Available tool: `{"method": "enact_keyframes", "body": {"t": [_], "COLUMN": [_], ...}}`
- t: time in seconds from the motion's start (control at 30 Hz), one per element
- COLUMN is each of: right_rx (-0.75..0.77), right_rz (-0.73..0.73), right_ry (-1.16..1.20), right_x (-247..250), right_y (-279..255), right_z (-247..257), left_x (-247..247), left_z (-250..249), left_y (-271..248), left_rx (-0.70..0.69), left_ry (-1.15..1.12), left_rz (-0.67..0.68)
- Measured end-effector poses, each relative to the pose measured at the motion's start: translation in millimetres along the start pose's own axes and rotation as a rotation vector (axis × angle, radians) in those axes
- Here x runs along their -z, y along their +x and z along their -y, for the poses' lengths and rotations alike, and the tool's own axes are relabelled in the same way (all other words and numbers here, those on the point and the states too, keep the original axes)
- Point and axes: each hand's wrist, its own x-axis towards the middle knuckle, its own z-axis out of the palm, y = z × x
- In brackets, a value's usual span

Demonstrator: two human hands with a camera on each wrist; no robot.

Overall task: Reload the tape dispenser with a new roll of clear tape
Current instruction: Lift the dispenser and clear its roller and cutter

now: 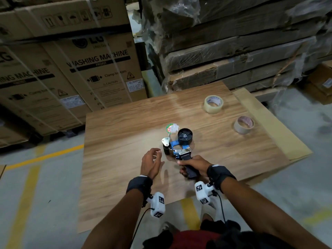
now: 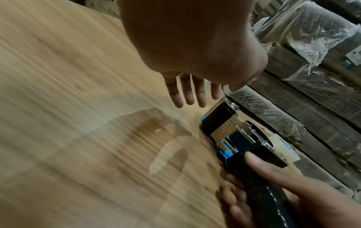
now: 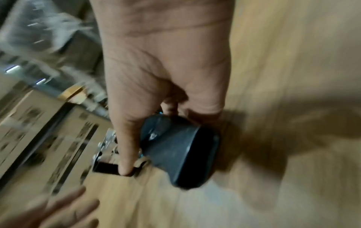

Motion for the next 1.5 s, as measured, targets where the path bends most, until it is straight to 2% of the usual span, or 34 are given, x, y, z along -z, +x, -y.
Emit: {"method": "enact_keyframes", "body": {"t": [0.07,0.13,0.23,0.33,0.43,0.57,0.77,0.83,0.97,1.1,1.33,1.5], "right_rx": [-0.046,-0.062,-0.084,-0.038,-0.003,0.041,0.193,0.254,0.331,0.382,0.38,0.35], "right_rz": [0.127,0.162,0.043,-0.088,-0.138,-0.136,-0.119,-0.132,-0.159,-0.182,-0.186,-0.206], "right_ry": [0.218,0.271,0.259,0.233,0.289,0.285,0.226,0.19,0.149,0.153,0.195,0.22], "right_x": [-9.3,-15.6,-23.8,-32.4,-41.7,-50.1,-54.1,-52.8,-48.9,-46.4,-35.8,-31.3], "right_y": [2.1,5.9,2.5,-4.2,-7.5,-18.1,-44.7,-54.1,-69.3,-80.5,-87.8,-89.2], "right_z": [-3.1,-6.3,-5.2,-1.3,4.3,13.1,36.2,44.4,56.8,64.6,69.9,73.1], "left_x": [5.1,11.7,18.1,21.1,22.3,20.0,20.8,21.4,18.2,10.4,1.6,-1.4], "left_z": [0.0,0.0,10.3,15.3,10.5,4.1,-40.4,-56.2,-82.1,-103.6,-128.6,-137.3], "left_y": [-7.0,-13.2,-17.7,-20.2,-23.3,-21.6,-4.2,3.0,9.9,13.9,17.7,18.7], "left_rx": [0.011,0.033,0.083,0.135,0.16,0.189,0.33,0.334,0.3,0.354,0.49,0.533], "left_ry": [-0.018,-0.036,-0.065,-0.118,-0.182,-0.291,-0.688,-0.768,-0.878,-0.973,-1.088,-1.121], "left_rz": [0.018,0.046,0.052,0.041,0.092,0.137,0.197,0.209,0.177,0.122,0.122,0.116]}}
